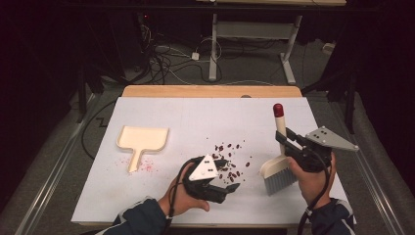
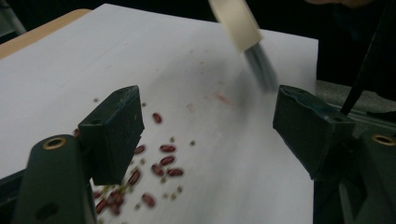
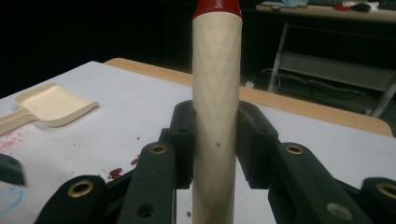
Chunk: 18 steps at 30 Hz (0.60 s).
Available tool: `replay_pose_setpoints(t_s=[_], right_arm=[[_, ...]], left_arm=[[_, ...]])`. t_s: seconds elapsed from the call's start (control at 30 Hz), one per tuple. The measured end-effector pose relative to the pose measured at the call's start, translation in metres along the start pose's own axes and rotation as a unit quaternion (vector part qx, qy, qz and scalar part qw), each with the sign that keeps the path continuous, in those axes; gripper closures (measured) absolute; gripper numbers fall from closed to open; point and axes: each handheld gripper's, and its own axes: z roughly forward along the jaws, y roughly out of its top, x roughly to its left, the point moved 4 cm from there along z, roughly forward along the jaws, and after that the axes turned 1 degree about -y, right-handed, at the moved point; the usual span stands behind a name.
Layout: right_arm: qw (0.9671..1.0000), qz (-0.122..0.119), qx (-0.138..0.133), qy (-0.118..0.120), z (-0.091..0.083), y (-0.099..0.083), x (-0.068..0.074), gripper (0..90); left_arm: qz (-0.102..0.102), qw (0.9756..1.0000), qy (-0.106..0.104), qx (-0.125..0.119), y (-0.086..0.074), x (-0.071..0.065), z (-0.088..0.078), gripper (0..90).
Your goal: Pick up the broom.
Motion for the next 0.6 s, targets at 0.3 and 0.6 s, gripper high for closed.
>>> replay_pose_setpoints(t_s=[0.3,0.6], right_arm=[[0.9989,-0.021,-0.028,0.031,0.015,0.007,0.054,70.5],[0.9969,-0.037,-0.045,0.053,0.012,0.011,0.082,70.3]], left_arm=[[-0.013,0.9998,-0.002,-0.014,0.011,-0.005,0.028,30.9],[-0.025,0.9993,-0.009,-0.027,0.004,0.013,0.018,56.4]])
